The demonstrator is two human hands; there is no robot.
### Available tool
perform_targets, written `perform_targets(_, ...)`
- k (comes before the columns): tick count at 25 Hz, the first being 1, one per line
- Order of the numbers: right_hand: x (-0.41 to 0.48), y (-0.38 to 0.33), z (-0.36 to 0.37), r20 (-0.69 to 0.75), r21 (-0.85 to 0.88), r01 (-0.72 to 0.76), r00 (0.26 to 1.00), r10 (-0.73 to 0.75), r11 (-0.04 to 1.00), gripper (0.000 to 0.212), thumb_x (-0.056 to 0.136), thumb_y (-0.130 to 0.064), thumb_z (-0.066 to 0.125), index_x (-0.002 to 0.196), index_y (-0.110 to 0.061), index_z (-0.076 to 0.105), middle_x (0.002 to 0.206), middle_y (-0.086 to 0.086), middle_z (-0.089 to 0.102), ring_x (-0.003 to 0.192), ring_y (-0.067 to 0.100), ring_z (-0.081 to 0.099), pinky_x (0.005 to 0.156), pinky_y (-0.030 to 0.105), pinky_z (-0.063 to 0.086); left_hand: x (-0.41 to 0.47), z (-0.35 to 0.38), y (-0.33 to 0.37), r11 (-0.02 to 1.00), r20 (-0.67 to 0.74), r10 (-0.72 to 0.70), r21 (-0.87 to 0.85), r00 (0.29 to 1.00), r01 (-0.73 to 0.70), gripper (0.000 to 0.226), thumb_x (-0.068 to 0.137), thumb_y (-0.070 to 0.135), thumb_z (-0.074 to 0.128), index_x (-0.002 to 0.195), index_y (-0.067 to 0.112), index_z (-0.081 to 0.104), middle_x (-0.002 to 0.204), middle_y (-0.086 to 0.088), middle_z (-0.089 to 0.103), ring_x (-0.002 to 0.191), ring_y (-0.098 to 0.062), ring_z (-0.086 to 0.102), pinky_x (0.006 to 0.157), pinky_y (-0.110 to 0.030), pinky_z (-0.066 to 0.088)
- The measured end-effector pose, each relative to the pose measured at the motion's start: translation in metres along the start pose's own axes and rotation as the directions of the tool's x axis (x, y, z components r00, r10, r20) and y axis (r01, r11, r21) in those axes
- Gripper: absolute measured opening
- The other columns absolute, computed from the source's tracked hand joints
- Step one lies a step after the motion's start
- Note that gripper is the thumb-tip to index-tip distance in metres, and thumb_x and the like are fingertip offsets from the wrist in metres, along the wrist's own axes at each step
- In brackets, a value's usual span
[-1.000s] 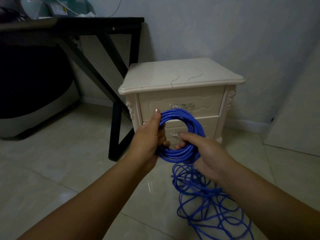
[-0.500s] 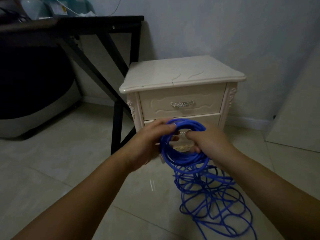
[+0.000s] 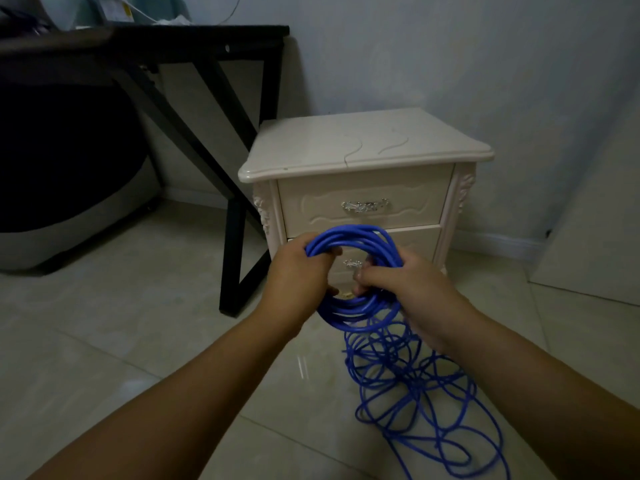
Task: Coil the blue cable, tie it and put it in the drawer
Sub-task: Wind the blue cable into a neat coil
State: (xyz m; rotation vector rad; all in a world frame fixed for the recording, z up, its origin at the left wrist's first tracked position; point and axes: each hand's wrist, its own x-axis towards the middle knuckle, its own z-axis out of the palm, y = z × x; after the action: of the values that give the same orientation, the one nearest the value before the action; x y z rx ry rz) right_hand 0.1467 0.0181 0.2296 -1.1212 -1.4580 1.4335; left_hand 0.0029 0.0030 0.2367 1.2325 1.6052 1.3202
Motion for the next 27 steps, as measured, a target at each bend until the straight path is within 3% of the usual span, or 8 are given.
perform_targets(5, 0.0, 0.015, 0.011, -0.07, 0.187, -0.018, 0.997, 0.032, 0.982, 0.017, 0.068, -0.019, 0.077, 0.08, -0.022, 0.065, 0.078, 0.007, 0.069, 0.085, 0.029, 0.068, 0.093, 0.048, 0.051, 0.0, 0.008, 0.001, 0.893, -0.056, -0.265, -0.391, 0.963, 0.223, 0.009, 0.096, 0.012, 0.053, 0.095, 0.01, 0.062, 0.046, 0.003, 0.039, 0.042, -0.012, 0.042, 0.053, -0.028, 0.046)
perform_targets(11, 0.003, 0.006, 0.005, -0.114, 0.385, -0.107, 0.98, 0.162, 0.917, 0.017, 0.088, -0.005, 0.059, 0.074, -0.007, 0.052, 0.049, 0.005, 0.049, 0.044, 0.014, 0.058, 0.046, 0.021, 0.048, -0.006, 0.009, -0.002, 0.873, 0.211, -0.2, -0.405, 0.957, 0.272, 0.01, 0.094, 0.014, 0.057, 0.1, 0.007, 0.061, 0.048, 0.004, 0.045, 0.046, -0.011, 0.05, 0.061, -0.03, 0.048)
perform_targets(14, 0.008, 0.001, -0.003, -0.219, -0.096, -0.061, 0.975, 0.039, 0.994, 0.008, 0.088, -0.006, 0.059, 0.082, -0.012, 0.058, 0.056, 0.0, 0.054, 0.05, 0.016, 0.06, 0.061, 0.034, 0.056, -0.006, -0.002, 0.001, 0.982, 0.253, -0.105, -0.127, 0.962, 0.14, 0.016, 0.089, 0.011, 0.064, 0.104, 0.013, 0.061, 0.071, 0.0, 0.062, 0.064, -0.015, 0.065, 0.07, -0.029, 0.057)
perform_targets(17, 0.004, -0.004, 0.002, -0.033, -0.724, 0.053, 0.993, -0.112, 0.688, 0.007, 0.088, -0.014, 0.059, 0.09, -0.02, 0.059, 0.076, -0.001, 0.061, 0.07, 0.016, 0.059, 0.059, 0.024, 0.043, -0.005, -0.006, -0.002, 0.908, 0.322, 0.137, 0.338, 0.937, -0.249, 0.026, 0.084, 0.011, 0.068, 0.102, 0.024, 0.056, 0.084, 0.003, 0.064, 0.07, -0.009, 0.065, 0.064, -0.024, 0.056)
perform_targets(20, 0.003, -0.001, 0.012, 0.106, -0.856, 0.153, 0.987, -0.122, 0.493, 0.022, 0.088, -0.007, 0.056, 0.106, -0.018, 0.061, 0.096, 0.002, 0.064, 0.089, 0.02, 0.06, 0.07, 0.026, 0.041, -0.004, 0.001, -0.007, 0.686, 0.433, 0.229, 0.564, 0.872, -0.46, 0.018, 0.083, 0.009, 0.067, 0.093, 0.021, 0.056, 0.079, 0.011, 0.057, 0.07, -0.004, 0.055, 0.064, -0.019, 0.047)
perform_targets(22, 0.003, 0.001, 0.011, 0.123, -0.815, 0.174, 0.984, -0.128, 0.552, 0.022, 0.086, -0.01, 0.06, 0.105, -0.02, 0.06, 0.095, 0.001, 0.065, 0.085, 0.018, 0.061, 0.072, 0.028, 0.045, -0.001, 0.003, -0.007, 0.705, 0.406, 0.225, 0.559, 0.886, -0.436, 0.013, 0.083, 0.007, 0.066, 0.091, 0.016, 0.062, 0.078, 0.006, 0.059, 0.071, -0.008, 0.055, 0.066, -0.02, 0.045)
perform_targets(24, 0.003, -0.003, 0.0, 0.139, -0.679, 0.154, 0.987, -0.08, 0.718, 0.019, 0.08, -0.023, 0.068, 0.095, -0.028, 0.058, 0.081, -0.004, 0.066, 0.072, 0.011, 0.063, 0.065, 0.029, 0.05, 0.002, 0.0, -0.005, 0.794, 0.318, 0.196, 0.503, 0.928, -0.34, 0.007, 0.082, 0.006, 0.066, 0.084, 0.012, 0.064, 0.075, -0.002, 0.062, 0.071, -0.016, 0.058, 0.069, -0.029, 0.047)
perform_targets(27, 0.002, -0.013, -0.016, 0.23, -0.363, 0.0, 0.969, 0.089, 0.932, 0.048, 0.067, -0.06, 0.071, 0.103, -0.029, 0.062, 0.087, 0.003, 0.074, 0.084, 0.017, 0.072, 0.08, 0.037, 0.057, 0.006, -0.007, -0.003, 0.92, 0.2, 0.108, 0.352, 0.974, -0.175, 0.007, 0.084, 0.006, 0.065, 0.079, 0.011, 0.063, 0.071, -0.009, 0.062, 0.064, -0.02, 0.056, 0.064, -0.035, 0.047)
